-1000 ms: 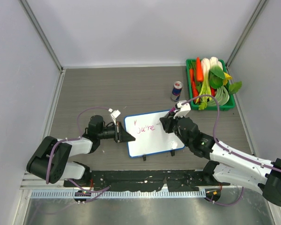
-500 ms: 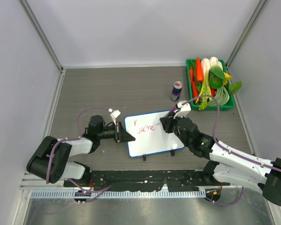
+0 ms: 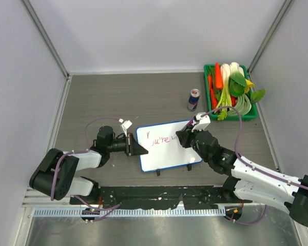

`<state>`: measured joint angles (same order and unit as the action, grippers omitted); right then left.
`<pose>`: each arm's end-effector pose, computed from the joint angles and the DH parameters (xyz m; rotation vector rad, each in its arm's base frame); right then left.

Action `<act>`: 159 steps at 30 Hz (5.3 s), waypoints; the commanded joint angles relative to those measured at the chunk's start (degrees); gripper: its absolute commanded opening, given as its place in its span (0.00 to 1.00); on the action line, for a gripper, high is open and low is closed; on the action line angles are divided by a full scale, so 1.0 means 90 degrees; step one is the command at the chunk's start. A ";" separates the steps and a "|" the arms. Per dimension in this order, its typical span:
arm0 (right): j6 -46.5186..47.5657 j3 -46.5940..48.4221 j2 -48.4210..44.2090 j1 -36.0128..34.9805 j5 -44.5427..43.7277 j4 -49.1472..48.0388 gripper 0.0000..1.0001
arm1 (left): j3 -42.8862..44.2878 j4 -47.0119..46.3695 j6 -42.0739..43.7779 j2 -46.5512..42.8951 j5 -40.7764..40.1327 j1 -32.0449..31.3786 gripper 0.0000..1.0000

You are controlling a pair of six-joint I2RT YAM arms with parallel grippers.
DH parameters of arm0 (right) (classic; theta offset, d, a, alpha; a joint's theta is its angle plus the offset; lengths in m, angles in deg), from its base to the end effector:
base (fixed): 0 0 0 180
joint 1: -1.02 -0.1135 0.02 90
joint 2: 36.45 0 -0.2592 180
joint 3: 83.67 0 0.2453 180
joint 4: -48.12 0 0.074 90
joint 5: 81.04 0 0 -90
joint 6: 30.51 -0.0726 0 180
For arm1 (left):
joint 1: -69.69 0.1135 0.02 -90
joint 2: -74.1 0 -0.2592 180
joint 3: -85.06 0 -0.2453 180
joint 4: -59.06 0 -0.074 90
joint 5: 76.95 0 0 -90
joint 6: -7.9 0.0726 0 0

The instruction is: Write a sentence on the whiteboard

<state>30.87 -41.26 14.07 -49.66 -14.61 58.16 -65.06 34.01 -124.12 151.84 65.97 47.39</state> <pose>0.1692 0.1608 0.2352 -0.0807 1.8978 0.5666 0.1983 -0.1439 0.1392 0.3183 2.1467 -1.5967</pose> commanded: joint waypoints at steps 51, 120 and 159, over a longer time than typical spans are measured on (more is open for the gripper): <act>0.0182 0.0455 0.0353 0.0035 -0.0799 -0.0284 0.01 | 0.0010 0.0469 0.0128 0.0201 -0.0607 0.0017 0.00; -0.0355 -0.0209 -0.0203 0.0172 -0.0417 0.0096 0.01 | 0.0030 0.0469 0.0128 0.0259 -0.0598 0.0017 0.00; -0.0257 0.0162 0.0178 0.0230 -0.0282 -0.0070 0.01 | 0.0030 0.0469 0.0128 0.0259 -0.0588 0.0017 0.00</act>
<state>28.92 -40.85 14.96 -47.87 -18.52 57.72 -64.93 33.10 -124.30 152.89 66.15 47.47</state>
